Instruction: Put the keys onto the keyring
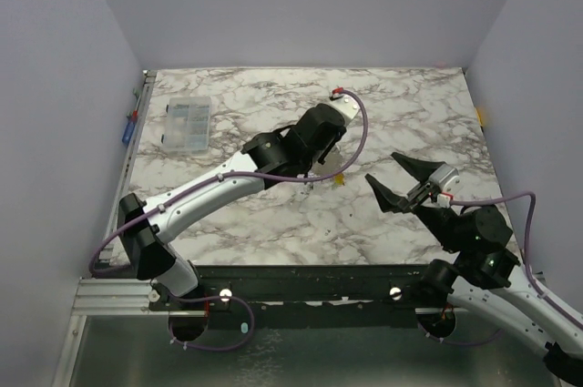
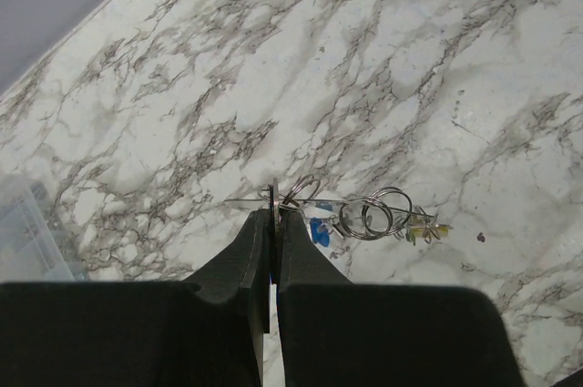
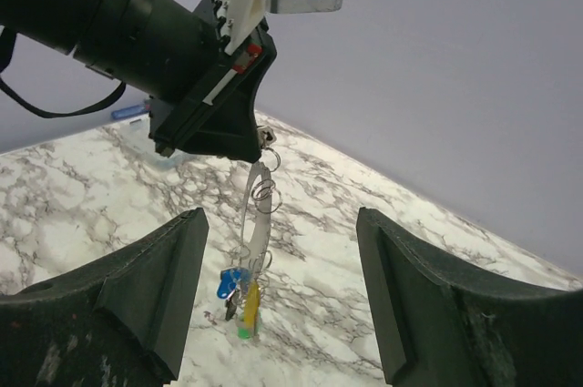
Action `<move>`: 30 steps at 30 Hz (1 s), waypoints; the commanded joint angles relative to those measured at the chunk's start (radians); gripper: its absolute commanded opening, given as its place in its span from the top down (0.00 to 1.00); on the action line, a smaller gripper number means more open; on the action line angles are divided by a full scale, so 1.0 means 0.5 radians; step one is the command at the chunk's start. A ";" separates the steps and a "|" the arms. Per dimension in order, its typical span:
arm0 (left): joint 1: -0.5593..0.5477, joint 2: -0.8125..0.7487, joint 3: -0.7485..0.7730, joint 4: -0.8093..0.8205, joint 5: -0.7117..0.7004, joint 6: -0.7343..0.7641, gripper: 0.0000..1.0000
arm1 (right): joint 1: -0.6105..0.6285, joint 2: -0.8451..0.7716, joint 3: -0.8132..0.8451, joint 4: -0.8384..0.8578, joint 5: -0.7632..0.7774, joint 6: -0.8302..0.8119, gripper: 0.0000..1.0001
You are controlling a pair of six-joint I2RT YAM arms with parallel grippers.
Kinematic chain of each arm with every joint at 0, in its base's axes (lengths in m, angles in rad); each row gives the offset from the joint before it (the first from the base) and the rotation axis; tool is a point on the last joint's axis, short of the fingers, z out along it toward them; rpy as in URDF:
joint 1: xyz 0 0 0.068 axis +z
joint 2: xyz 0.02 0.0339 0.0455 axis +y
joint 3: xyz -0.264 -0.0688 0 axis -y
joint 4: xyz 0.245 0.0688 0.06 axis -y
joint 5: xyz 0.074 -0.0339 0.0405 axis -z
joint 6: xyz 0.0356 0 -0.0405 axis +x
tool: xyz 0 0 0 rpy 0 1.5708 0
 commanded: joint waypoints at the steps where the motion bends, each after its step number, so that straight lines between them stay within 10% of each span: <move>1: 0.097 0.117 0.176 -0.039 -0.040 -0.079 1.00 | -0.010 -0.039 -0.023 -0.077 0.080 0.000 0.25; 20: 0.504 1.018 1.463 -0.015 0.059 0.116 1.00 | -0.010 -0.043 0.078 -0.179 0.106 0.042 0.23; 30: 0.510 0.539 -0.299 0.595 0.452 -0.335 1.00 | -0.010 -0.174 0.004 -0.243 0.185 0.126 0.22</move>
